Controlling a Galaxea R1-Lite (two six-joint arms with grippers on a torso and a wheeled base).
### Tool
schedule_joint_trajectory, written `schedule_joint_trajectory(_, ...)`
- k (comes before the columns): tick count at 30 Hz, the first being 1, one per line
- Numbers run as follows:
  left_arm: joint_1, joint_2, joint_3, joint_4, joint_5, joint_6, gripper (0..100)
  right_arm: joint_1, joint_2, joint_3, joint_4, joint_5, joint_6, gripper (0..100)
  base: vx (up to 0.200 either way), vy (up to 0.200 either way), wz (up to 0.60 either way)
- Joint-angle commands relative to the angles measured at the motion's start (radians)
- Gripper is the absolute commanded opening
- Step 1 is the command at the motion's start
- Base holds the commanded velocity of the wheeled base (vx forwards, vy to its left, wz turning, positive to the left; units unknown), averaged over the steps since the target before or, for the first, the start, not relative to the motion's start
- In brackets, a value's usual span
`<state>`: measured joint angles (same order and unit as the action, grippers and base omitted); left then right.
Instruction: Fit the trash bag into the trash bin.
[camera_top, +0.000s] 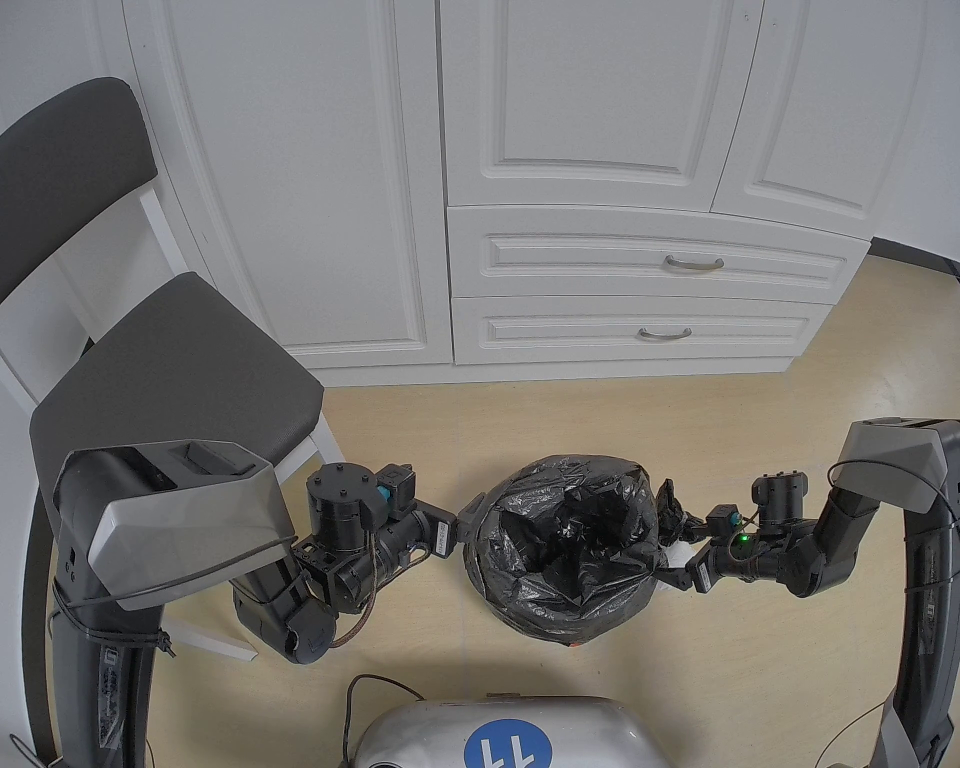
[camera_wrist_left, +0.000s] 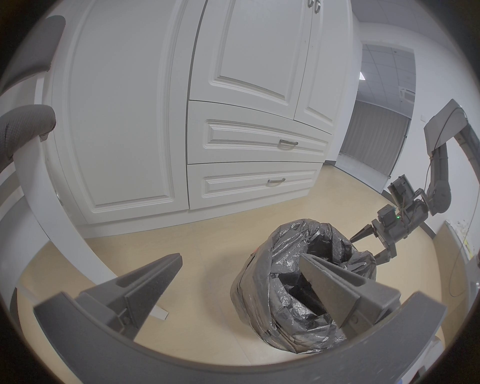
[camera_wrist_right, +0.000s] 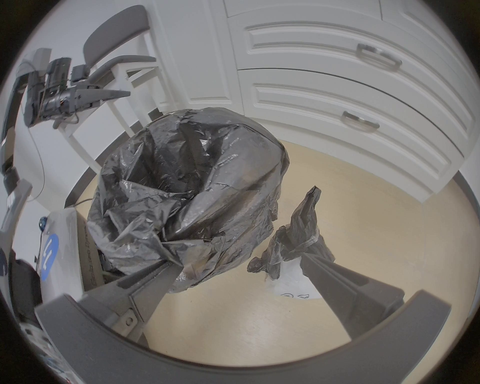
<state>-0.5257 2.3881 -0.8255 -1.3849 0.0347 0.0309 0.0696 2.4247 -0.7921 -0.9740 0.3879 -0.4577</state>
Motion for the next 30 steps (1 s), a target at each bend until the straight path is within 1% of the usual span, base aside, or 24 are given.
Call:
schedule_joint_trajectory(1, 0.000, 0.005, -0.001, 0.000, 0.001, 0.000, 100, 0.012, 0.062, -0.041, -0.006, -0.011, 0.033, 100, 0.000, 0.000, 0.00)
schedule_joint_trajectory(2, 0.000, 0.005, -0.001, 0.000, 0.001, 0.000, 100, 0.013, 0.082, -0.061, -0.005, -0.032, 0.048, 100, 0.000, 0.000, 0.00)
schedule_joint_trajectory(4, 0.000, 0.006, -0.003, 0.000, 0.001, 0.000, 100, 0.015, 0.103, -0.084, 0.003, -0.052, 0.062, 100, 0.000, 0.000, 0.00)
schedule_joint_trajectory(6, 0.000, 0.006, -0.003, 0.000, 0.001, 0.000, 100, 0.015, 0.106, -0.099, 0.014, -0.058, 0.077, 100, 0.000, 0.000, 0.00)
schedule_joint_trajectory(7, 0.000, 0.006, -0.007, 0.000, 0.001, -0.002, 100, 0.015, 0.108, -0.119, 0.048, -0.060, 0.119, 100, 0.000, 0.000, 0.00)
schedule_joint_trajectory(10, 0.000, 0.008, -0.009, 0.000, 0.001, -0.002, 100, 0.024, 0.108, -0.167, 0.126, -0.061, 0.203, 100, 0.000, 0.000, 0.00)
schedule_joint_trajectory(12, 0.000, 0.014, -0.009, 0.000, 0.002, -0.002, 100, 0.026, 0.106, -0.199, 0.192, -0.061, 0.249, 100, 0.000, 0.000, 0.00)
schedule_joint_trajectory(16, 0.000, 0.020, -0.015, 0.000, 0.002, -0.002, 100, 0.027, 0.099, -0.279, 0.367, -0.073, 0.326, 100, 0.000, 0.000, 0.00)
schedule_joint_trajectory(19, 0.000, 0.022, -0.015, 0.000, 0.002, -0.002, 100, 0.029, 0.100, -0.363, 0.528, -0.112, 0.384, 100, 0.000, 0.000, 0.00)
schedule_joint_trajectory(20, 0.000, 0.022, -0.015, 0.000, 0.002, -0.002, 100, 0.029, 0.100, -0.378, 0.554, -0.118, 0.396, 100, 0.000, 0.000, 0.00)
schedule_joint_trajectory(21, 0.000, 0.022, -0.015, 0.000, 0.002, -0.002, 100, 0.029, 0.106, -0.432, 0.637, -0.135, 0.433, 100, 0.000, 0.000, 0.00)
schedule_joint_trajectory(23, 0.000, 0.022, -0.015, 0.000, 0.002, -0.002, 100, 0.029, 0.116, -0.493, 0.715, -0.149, 0.479, 100, 0.000, 0.000, 0.00)
schedule_joint_trajectory(26, 0.000, 0.022, -0.017, 0.000, 0.002, -0.003, 100, 0.029, 0.134, -0.547, 0.745, -0.152, 0.519, 100, 0.000, 0.000, 0.00)
schedule_joint_trajectory(30, -0.002, 0.034, -0.020, -0.002, 0.004, -0.002, 100, 0.029, 0.137, -0.559, 0.742, -0.147, 0.527, 100, 0.000, 0.000, 0.00)
